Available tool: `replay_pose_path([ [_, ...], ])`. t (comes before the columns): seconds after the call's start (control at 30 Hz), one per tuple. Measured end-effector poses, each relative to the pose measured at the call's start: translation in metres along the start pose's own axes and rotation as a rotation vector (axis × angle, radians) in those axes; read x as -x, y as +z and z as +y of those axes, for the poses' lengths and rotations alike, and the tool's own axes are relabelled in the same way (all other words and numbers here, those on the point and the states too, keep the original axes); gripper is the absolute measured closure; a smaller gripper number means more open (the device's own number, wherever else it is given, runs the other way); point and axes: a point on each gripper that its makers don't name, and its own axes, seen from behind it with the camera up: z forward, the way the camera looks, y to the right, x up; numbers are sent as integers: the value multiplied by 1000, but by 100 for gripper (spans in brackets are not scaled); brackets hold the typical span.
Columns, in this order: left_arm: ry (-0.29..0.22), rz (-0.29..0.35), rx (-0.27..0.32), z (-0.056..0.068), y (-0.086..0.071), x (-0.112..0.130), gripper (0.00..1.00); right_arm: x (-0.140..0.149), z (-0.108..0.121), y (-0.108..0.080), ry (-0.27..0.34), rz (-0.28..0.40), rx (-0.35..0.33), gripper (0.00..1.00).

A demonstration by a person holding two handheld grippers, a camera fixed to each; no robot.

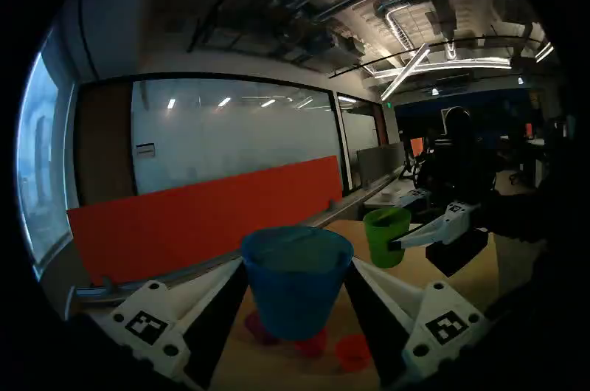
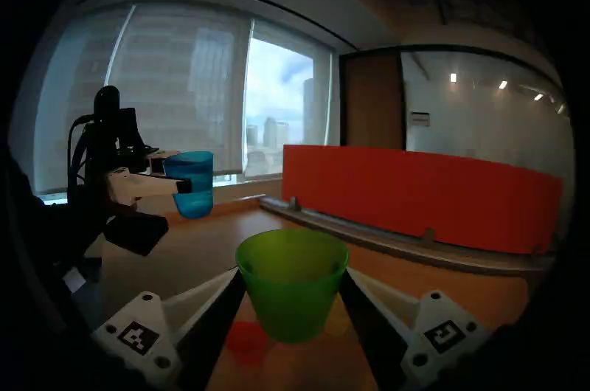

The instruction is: Pour water

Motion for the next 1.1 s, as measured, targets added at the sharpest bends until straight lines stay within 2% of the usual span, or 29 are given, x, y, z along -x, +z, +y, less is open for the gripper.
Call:
replay_pose_path([
  [0.5, 147, 5, -28, -2, 11, -21, 15, 6, -33, 11, 15, 10, -88, 12],
  [1.1, 389, 33, -60, -2, 21, -61, 15, 3, -68, 25, 10, 10, -169, 12],
])
